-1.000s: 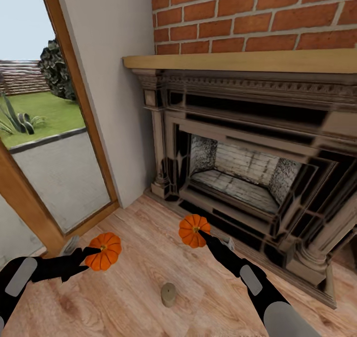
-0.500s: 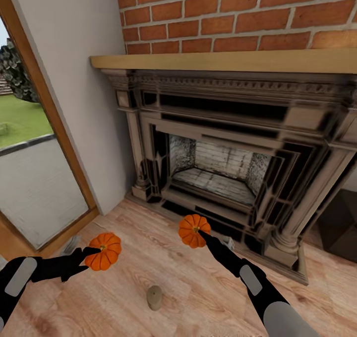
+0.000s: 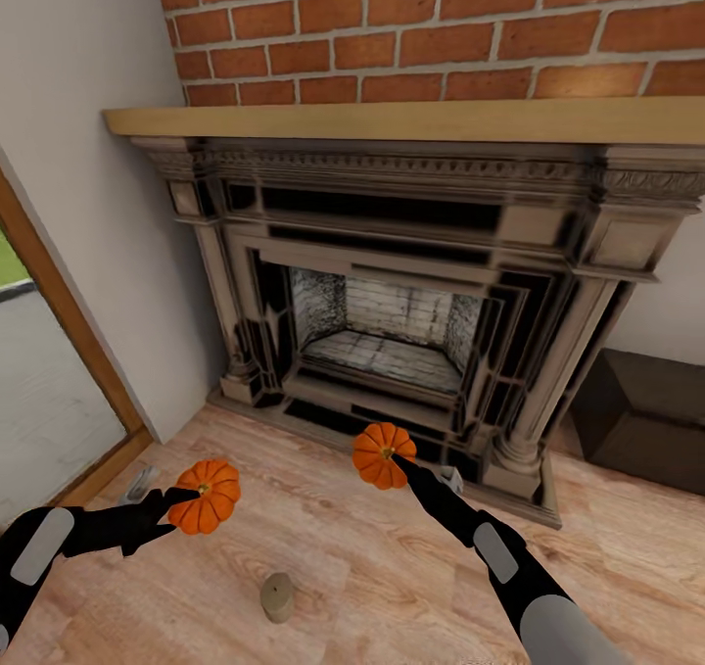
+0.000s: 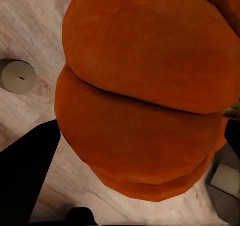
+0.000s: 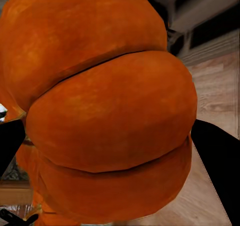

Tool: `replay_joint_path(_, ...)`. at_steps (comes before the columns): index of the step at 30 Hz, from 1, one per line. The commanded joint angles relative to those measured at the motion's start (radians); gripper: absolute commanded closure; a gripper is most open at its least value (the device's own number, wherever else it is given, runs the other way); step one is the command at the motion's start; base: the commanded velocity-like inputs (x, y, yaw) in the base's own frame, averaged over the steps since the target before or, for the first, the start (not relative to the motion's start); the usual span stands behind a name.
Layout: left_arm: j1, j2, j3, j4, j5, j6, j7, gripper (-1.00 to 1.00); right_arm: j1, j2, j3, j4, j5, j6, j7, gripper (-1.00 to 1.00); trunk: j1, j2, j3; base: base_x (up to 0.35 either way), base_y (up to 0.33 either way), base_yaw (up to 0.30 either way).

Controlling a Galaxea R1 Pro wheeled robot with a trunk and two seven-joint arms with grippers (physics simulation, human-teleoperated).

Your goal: Place each of the two pumpkins and all three candles from the living room inside a cabinet in the living room (use any cabinet), then make sure every cabinet is closed, and position the cauldron so it is next to a table in the living room.

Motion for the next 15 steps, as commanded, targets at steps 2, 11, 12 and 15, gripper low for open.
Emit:
replay_joint_path(2, 0.000, -0.001, 0.000, -0.001, 0.012, 0.001, 0.002, 1.00, 0.000, 0.001, -0.001, -0.001, -0.005, 0.002, 0.001, 1.00, 0.000, 0.000, 0.000, 0.000, 0.000, -0.282)
replay_joint_path(11, 0.000, 0.001, 0.000, -0.001, 0.012, 0.001, 0.001, 1.00, 0.000, 0.001, -0.001, -0.001, -0.005, 0.002, 0.001, 1.00, 0.000, 0.000, 0.002, 0.000, 0.000, -0.282)
replay_joint_path(12, 0.000, 0.001, 0.000, -0.001, 0.012, 0.001, 0.001, 1.00, 0.000, 0.001, 0.000, -0.001, -0.005, 0.002, 0.001, 1.00, 0.000, 0.000, 0.002, 0.000, 0.000, -0.282)
replay_joint_path(15, 0.000, 0.001, 0.000, -0.001, 0.012, 0.001, 0.002, 1.00, 0.000, 0.001, -0.001, -0.001, -0.005, 0.002, 0.001, 1.00, 0.000, 0.000, 0.003, 0.000, 0.000, -0.282)
